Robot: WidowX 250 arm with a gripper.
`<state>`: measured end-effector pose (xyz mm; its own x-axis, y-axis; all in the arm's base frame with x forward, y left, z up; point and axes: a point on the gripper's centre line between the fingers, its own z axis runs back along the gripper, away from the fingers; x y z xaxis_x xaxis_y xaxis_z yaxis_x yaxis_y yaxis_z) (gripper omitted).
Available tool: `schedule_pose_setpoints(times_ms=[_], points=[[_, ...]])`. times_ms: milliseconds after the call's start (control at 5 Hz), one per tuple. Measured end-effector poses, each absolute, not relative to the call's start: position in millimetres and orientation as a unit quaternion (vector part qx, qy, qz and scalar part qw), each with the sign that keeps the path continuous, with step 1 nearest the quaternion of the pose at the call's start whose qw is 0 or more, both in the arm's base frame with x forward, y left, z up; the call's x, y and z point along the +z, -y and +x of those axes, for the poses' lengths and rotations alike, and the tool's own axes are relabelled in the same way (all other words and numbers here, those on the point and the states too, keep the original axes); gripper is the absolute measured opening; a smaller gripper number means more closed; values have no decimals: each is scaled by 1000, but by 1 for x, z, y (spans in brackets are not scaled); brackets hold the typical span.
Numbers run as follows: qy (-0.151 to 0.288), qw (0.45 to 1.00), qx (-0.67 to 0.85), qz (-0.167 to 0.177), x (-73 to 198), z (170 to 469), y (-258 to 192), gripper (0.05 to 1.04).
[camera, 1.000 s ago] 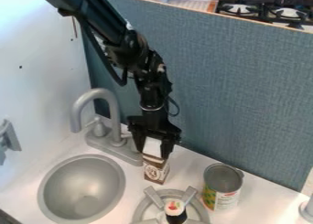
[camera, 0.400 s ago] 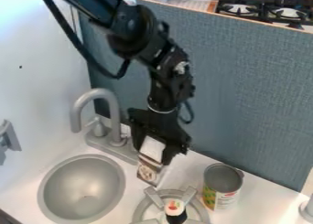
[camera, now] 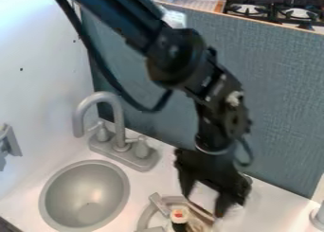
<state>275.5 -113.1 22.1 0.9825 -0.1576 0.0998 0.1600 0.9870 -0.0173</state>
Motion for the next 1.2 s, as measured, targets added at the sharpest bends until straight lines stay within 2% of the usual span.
schedule_pose_setpoints(times_ms=[200,400,800,1200], points=[[47,991,-121,-44,21,262,144,832],[40,988,-140,-56,21,253,160,832],[-18,989,-135,-56,3,240,161,832],[-55,990,-125,-28,-31,240,147,831]])
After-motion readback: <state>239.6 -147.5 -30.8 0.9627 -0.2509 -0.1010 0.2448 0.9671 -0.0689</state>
